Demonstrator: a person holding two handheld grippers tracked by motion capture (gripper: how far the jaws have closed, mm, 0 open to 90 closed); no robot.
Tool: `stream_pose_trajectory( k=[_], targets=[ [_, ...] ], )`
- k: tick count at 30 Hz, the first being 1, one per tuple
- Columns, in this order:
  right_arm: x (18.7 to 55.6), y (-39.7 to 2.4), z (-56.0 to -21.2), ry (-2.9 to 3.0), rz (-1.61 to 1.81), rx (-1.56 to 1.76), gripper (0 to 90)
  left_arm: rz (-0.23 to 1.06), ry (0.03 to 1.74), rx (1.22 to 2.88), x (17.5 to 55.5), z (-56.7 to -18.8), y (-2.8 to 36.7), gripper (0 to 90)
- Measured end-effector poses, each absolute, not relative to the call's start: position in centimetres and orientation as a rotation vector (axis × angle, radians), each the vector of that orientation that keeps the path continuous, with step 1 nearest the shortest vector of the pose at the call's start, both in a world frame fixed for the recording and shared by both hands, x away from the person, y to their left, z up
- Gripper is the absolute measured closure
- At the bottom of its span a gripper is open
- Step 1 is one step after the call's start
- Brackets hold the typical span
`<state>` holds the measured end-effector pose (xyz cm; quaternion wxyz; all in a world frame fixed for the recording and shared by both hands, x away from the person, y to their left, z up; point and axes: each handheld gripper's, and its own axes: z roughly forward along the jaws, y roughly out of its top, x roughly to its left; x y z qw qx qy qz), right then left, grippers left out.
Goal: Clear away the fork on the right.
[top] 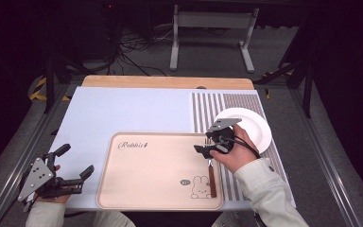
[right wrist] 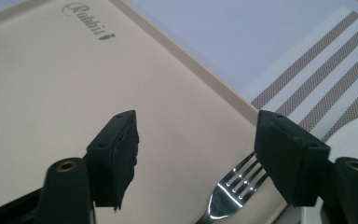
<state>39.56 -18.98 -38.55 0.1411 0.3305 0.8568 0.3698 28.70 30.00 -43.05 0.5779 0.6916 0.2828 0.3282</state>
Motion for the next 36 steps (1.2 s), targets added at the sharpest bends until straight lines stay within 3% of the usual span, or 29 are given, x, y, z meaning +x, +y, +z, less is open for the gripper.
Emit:
stream_pose_trajectory(
  k=[10,36],
  targets=[
    [38.4,-19.9,-37.0,2.426,1.157,0.855,13.8,0.771,0.663,1.618,28.7,-43.0,30.1,0.5],
    [35.5,-26.7,-35.4,2.165,1.481,0.625,12.9,0.771,0.665,1.617,28.7,-43.1,30.0,0.4]
  ],
)
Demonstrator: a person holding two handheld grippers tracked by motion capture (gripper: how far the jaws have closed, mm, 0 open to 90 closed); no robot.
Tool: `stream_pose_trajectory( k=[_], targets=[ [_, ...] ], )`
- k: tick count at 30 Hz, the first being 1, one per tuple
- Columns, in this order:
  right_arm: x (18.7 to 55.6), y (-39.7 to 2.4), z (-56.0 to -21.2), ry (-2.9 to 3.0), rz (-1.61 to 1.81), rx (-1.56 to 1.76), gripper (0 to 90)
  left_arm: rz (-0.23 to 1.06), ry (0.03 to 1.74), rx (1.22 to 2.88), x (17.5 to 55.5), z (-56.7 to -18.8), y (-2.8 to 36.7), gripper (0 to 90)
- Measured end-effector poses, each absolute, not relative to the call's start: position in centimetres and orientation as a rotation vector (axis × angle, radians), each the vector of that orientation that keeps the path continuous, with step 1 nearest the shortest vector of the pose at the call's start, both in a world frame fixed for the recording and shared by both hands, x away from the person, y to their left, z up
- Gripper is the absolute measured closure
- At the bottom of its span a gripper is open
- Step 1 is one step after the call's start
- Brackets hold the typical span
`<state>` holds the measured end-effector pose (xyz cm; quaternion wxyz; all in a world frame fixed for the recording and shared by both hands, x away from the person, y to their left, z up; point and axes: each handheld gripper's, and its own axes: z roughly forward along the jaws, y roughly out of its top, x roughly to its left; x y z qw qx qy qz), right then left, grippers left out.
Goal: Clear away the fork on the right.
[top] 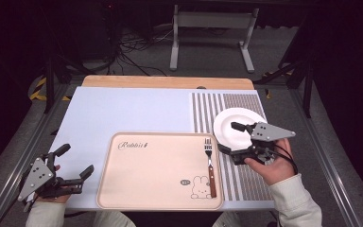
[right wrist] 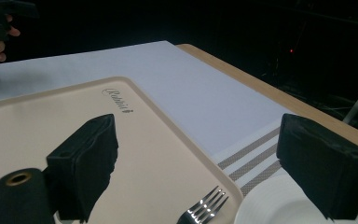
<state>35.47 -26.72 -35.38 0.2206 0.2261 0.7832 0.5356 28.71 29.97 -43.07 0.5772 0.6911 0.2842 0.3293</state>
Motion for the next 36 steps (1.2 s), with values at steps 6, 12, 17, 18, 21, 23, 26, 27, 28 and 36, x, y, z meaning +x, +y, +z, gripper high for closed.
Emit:
stream_pose_trajectory(
  k=[6,12,17,18,21,23,26,27,28,36],
  targets=[
    [34.9,-28.4,-36.0,2.109,1.502,0.579,11.4,0.773,0.664,1.62,28.7,-43.0,30.0,0.5],
    [34.2,-30.1,-36.9,2.056,1.538,0.584,10.3,0.773,0.664,1.62,28.7,-43.0,30.0,0.5],
    [33.8,-31.6,-37.7,2.004,1.562,0.597,10.1,0.773,0.663,1.619,28.7,-43.0,30.0,0.5],
    [33.7,-31.9,-37.9,1.996,1.569,0.604,10.1,0.773,0.663,1.619,28.7,-43.0,30.0,0.4],
    [33.4,-32.7,-38.3,1.974,1.574,0.617,10.1,0.774,0.663,1.62,28.7,-43.0,30.0,0.5],
    [33.3,-33.2,-38.7,1.964,1.58,0.626,10.0,0.774,0.662,1.621,28.7,-43.0,30.0,0.5],
    [33.1,-33.9,-39.3,1.956,1.575,0.635,10.0,0.774,0.664,1.619,28.7,-43.0,30.0,0.5],
    [33.1,-34.1,-39.5,1.954,1.574,0.645,10.0,0.774,0.664,1.618,28.7,-43.0,30.0,0.5],
    [33.1,-34.1,-39.5,1.954,1.574,0.645,10.0,0.774,0.664,1.618,28.7,-43.0,30.0,0.5],
    [32.8,-35.4,-41.3,1.935,1.571,0.677,10.0,0.773,0.665,1.617,28.7,-43.0,30.0,0.4]
  ],
)
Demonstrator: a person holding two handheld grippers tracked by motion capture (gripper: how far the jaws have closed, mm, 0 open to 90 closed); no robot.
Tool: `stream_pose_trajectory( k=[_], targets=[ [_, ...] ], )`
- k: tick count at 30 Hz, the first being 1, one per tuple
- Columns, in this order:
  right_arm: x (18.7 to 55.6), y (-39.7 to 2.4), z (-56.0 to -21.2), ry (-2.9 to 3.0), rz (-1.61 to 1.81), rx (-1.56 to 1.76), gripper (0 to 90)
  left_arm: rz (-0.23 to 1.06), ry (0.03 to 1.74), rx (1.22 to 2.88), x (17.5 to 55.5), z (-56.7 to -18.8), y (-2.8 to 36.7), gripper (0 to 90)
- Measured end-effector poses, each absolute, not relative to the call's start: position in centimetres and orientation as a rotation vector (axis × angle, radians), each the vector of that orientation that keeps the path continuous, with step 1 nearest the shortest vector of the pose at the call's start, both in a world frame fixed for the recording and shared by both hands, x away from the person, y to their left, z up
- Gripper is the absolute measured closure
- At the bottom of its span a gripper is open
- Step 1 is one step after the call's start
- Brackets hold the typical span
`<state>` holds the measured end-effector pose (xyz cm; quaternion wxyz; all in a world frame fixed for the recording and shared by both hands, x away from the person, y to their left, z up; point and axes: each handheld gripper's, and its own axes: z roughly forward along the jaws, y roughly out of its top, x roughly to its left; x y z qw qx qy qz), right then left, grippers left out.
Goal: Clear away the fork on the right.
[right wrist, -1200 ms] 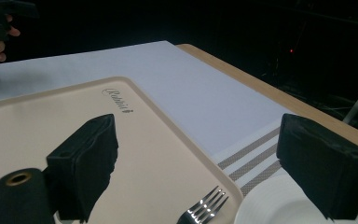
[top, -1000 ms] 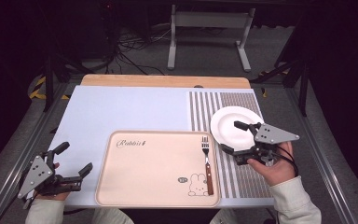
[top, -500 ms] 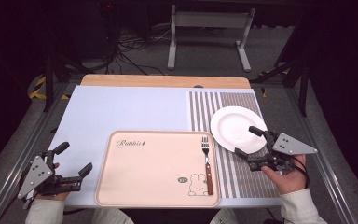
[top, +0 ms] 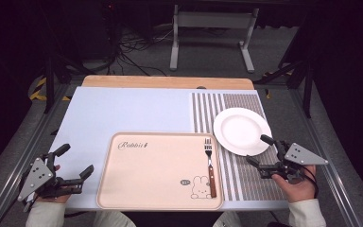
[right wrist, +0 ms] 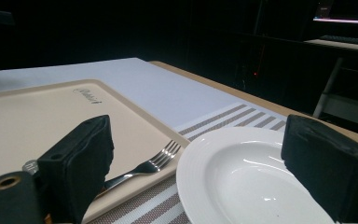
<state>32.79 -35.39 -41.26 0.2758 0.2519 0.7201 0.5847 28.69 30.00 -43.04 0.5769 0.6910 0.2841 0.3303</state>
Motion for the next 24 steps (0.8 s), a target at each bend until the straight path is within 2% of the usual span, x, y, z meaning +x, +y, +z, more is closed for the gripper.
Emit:
stream_pose_trajectory(
  k=[24],
  targets=[
    [32.4,-35.9,-44.7,1.977,1.524,0.742,10.1,0.77,0.655,1.612,28.6,-42.9,30.1,0.4]
  ],
)
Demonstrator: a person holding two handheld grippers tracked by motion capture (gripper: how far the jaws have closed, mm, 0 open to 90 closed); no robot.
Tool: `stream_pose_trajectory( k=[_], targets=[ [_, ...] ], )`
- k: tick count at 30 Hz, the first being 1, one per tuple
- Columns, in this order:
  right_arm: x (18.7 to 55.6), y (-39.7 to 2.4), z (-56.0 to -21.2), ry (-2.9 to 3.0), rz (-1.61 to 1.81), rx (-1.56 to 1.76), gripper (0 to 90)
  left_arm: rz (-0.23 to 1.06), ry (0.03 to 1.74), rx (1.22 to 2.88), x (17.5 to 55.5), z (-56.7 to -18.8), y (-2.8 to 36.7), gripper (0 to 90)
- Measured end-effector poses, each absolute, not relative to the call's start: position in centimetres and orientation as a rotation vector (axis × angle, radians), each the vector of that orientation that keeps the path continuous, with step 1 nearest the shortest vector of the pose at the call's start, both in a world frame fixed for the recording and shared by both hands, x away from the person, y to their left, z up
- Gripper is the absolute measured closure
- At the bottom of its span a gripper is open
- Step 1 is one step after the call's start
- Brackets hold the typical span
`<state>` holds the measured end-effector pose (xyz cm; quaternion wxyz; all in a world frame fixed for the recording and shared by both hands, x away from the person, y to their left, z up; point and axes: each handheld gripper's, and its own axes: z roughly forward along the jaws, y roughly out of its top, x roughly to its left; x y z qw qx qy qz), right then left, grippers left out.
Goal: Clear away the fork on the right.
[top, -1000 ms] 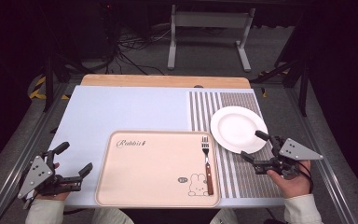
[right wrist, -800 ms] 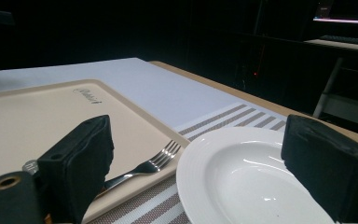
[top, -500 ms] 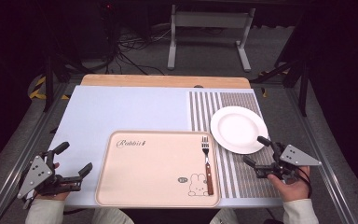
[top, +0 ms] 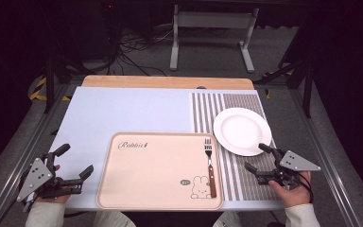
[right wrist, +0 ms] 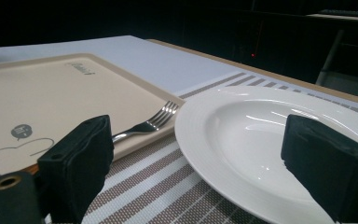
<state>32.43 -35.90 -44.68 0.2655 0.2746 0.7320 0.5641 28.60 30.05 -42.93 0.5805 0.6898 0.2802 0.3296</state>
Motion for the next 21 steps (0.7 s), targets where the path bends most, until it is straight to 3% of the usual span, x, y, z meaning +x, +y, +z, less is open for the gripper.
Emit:
stream_pose_trajectory(
  k=[21],
  targets=[
    [32.44,-36.09,-45.01,1.972,1.52,0.781,10.0,0.767,0.652,1.61,28.62,-42.93,30.04,0.4]
  ],
)
